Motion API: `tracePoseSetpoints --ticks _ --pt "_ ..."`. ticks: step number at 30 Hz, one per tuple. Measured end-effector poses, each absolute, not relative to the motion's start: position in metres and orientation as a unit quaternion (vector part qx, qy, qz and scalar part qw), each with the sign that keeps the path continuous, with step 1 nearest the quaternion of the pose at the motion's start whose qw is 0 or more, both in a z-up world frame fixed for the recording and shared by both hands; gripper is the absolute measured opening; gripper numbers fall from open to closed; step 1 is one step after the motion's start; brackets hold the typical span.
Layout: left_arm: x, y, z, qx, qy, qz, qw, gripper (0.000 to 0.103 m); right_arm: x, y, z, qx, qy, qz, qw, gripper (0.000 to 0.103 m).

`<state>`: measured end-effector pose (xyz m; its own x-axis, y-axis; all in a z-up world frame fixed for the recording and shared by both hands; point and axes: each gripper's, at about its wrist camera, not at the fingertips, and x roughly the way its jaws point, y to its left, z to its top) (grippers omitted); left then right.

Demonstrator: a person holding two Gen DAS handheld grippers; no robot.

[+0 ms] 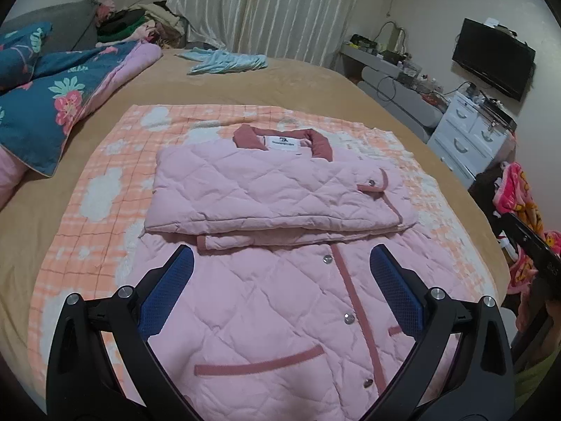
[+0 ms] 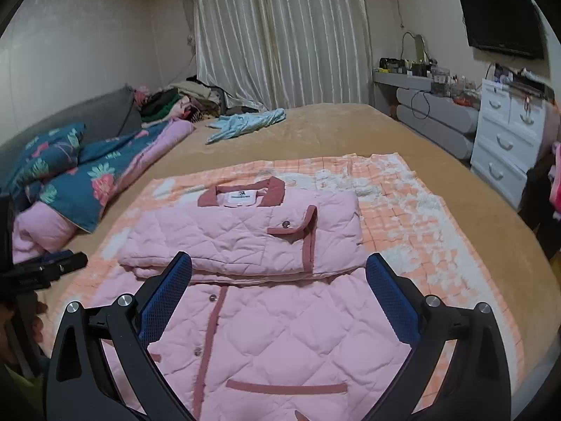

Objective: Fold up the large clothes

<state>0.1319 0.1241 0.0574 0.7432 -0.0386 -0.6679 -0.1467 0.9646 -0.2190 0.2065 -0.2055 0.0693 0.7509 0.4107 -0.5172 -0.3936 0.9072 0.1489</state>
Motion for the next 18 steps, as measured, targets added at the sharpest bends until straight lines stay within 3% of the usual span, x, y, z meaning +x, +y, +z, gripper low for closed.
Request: tracePoseSetpoints --ticks 18 --pt "0.093 0.108 0.056 -0.122 0.345 0.029 0.930 0.094 0.163 -0.229 0.081 0.019 0.262 0.224 0.938 0.099"
